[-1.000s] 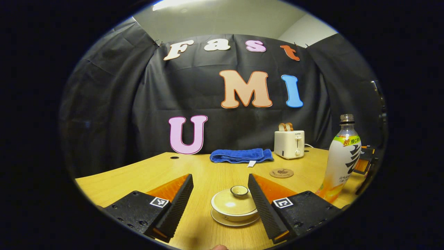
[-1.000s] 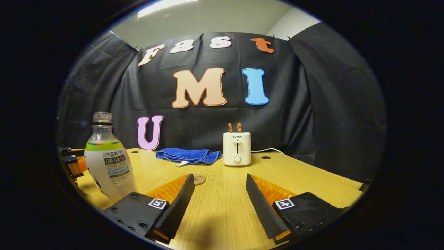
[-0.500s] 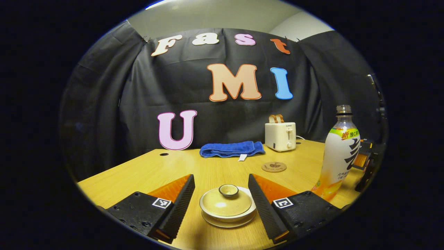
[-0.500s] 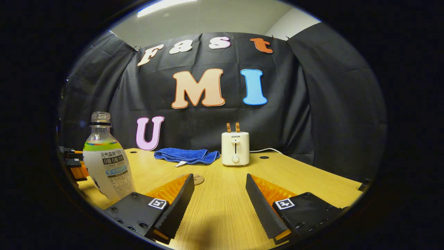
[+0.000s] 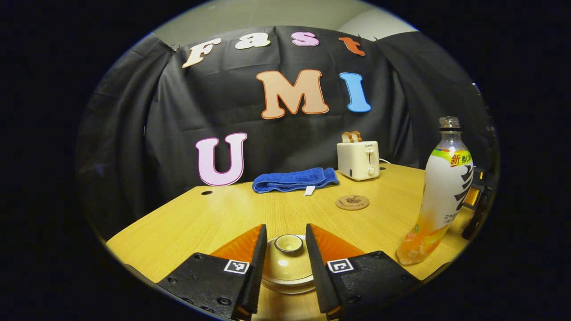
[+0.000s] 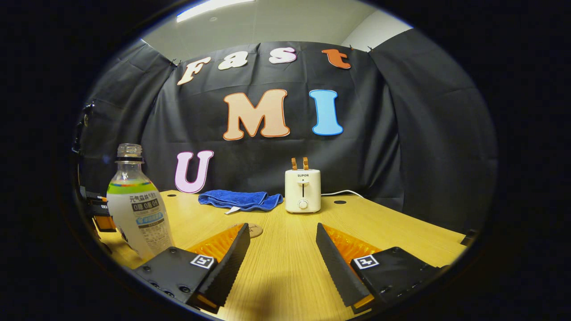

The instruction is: Open the teacup lid with one hand, grasp the water bottle and pour water into the teacup with the other hand; after pouring, place the water bottle on the coaster and then close the teacup lid.

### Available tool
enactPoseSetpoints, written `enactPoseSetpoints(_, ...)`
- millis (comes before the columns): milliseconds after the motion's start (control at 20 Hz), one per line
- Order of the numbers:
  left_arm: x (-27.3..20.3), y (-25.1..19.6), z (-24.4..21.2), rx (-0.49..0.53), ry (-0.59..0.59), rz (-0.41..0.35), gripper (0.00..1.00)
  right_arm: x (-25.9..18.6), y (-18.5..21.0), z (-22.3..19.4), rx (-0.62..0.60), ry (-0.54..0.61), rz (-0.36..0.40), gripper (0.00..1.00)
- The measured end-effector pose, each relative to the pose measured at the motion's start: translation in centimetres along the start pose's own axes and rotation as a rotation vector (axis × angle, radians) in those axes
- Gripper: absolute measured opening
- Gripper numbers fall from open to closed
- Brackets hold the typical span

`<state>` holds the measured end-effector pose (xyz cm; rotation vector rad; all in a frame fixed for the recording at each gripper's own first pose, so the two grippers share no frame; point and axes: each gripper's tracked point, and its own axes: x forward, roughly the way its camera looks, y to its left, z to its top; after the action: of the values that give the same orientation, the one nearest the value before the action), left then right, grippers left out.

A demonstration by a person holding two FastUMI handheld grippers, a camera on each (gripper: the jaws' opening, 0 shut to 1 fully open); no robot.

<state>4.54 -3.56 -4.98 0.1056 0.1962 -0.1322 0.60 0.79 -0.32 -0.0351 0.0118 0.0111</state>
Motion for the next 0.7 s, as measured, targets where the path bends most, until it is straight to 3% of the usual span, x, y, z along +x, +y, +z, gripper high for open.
enactPoseSetpoints(100, 0.09, -0.19, -0.16, 0.01, 0.014, -0.003, 0.47, 0.0, -0.04, 0.0, 0.0, 0.0, 0.001, 0.94)
enactPoseSetpoints(250, 0.11, -0.23, -0.25, 0.014, 0.02, -0.003, 0.29, 0.08, -0.05, -0.03, 0.001, 0.0, 0.003, 0.96)
enactPoseSetpoints(700, 0.14, -0.08, 0.17, 0.001, -0.005, -0.009, 0.22, 0.05, 0.49, -0.16, 0.004, 0.005, 0.035, 0.96)
